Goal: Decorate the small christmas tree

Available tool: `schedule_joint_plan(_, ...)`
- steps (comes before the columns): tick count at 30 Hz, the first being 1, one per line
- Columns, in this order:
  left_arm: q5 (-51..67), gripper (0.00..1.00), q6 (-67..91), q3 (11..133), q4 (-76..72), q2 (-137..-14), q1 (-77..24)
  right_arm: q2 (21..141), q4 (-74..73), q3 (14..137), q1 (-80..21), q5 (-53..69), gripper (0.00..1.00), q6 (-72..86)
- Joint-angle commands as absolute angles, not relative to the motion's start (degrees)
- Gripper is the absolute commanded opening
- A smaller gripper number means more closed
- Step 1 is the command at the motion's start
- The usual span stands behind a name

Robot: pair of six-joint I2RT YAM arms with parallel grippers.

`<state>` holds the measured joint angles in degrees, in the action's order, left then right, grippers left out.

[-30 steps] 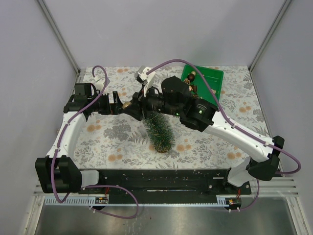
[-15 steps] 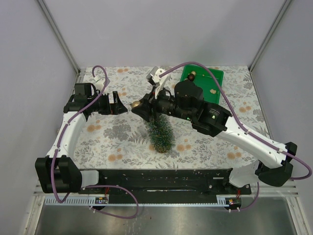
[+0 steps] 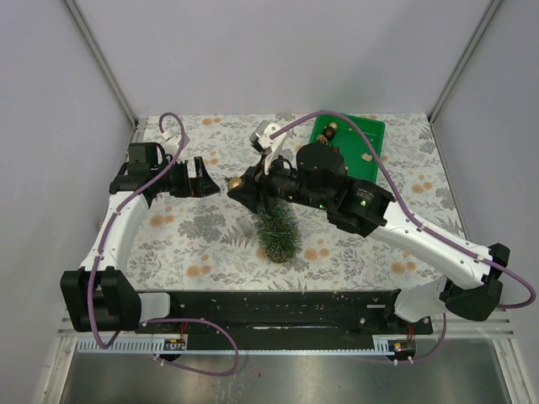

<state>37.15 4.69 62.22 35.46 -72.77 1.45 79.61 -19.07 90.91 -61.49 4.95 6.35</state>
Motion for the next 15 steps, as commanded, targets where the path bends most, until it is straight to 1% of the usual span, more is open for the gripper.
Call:
schedule_joint_plan(1,39.7,0.99,5.2,66.3,35.3,-73.0,1.8,77.4,-16.3,90.5,-62.0,2.8,0.52,5.2)
schedule_joint_plan(6,42.5,0.99,6.9,69.4,35.7,-73.8,1.7,77.6,-15.9,90.4,-62.0,2.3,0.52,5.3)
schedule_joint_plan(11,44.0,0.99,8.1,72.2,35.1,-74.8,0.6,77.6,-15.8,90.0,-62.0,2.5,0.58,4.7)
schedule_joint_plan(15,44.2,0.99,9.1,73.9,34.5,-75.4,-1.7,77.3,-15.7,89.6,-62.0,1.8,0.59,4.6)
